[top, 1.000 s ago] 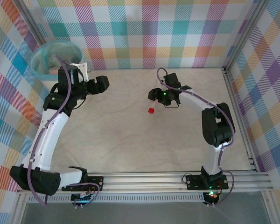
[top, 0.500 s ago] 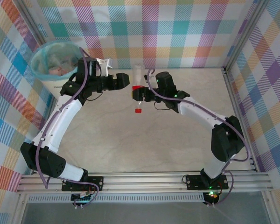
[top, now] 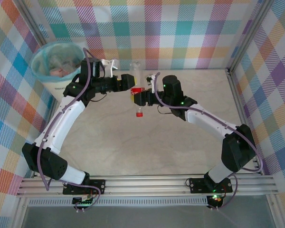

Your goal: Put the plastic bottles in the bin

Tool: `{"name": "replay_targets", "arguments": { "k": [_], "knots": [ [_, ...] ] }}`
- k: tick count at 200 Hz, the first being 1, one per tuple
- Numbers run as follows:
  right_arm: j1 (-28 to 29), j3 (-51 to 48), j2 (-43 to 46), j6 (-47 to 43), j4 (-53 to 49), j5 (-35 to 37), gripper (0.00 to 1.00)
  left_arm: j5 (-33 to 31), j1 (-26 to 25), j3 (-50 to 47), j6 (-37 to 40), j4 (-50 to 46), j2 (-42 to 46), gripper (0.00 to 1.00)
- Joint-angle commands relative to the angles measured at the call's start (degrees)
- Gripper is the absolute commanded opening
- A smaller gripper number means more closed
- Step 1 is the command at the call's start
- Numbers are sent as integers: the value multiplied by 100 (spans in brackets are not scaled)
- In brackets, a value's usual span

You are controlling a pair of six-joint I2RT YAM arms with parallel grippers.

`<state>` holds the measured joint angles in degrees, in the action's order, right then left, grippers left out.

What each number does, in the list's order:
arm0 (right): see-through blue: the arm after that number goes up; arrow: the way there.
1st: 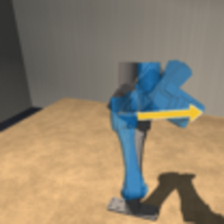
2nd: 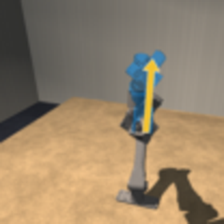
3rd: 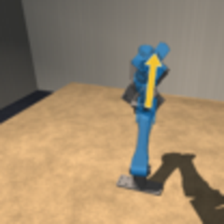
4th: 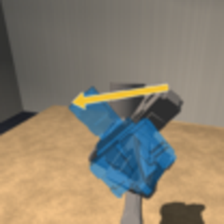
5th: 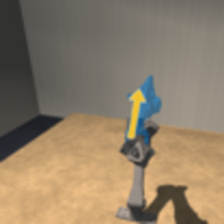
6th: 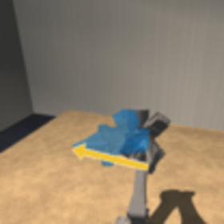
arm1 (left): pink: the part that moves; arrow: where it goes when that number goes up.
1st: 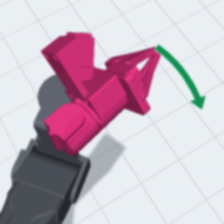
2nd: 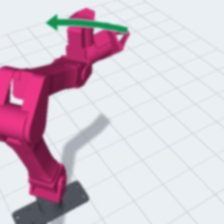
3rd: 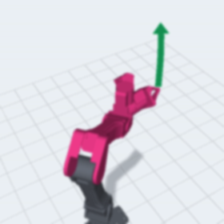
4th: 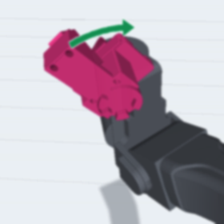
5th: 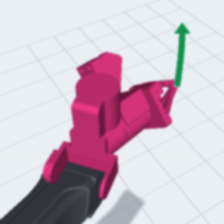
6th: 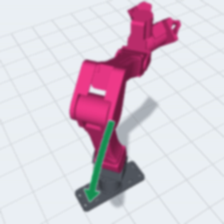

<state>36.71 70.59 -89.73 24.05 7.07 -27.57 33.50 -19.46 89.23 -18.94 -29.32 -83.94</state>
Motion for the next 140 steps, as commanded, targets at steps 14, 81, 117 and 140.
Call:
{"name": "replay_targets", "arguments": {
  "k": [14, 81, 117, 140],
  "knots": [
    [262, -42, 285, -387, 462, -557, 62, -28, -58, 372, -72, 163, -128, 89],
    [486, 39, 289, -684, 250, -722, 63, -126, -58, 341, -197, 194, -176, 75],
    [495, 98, 343, -675, 16, -223, 70, -414, -59, 334, -224, 198, 68, 61],
    [495, 201, 428, -603, -179, -63, 82, -1003, -58, 339, -241, 227, 307, 55]
  ]
}}
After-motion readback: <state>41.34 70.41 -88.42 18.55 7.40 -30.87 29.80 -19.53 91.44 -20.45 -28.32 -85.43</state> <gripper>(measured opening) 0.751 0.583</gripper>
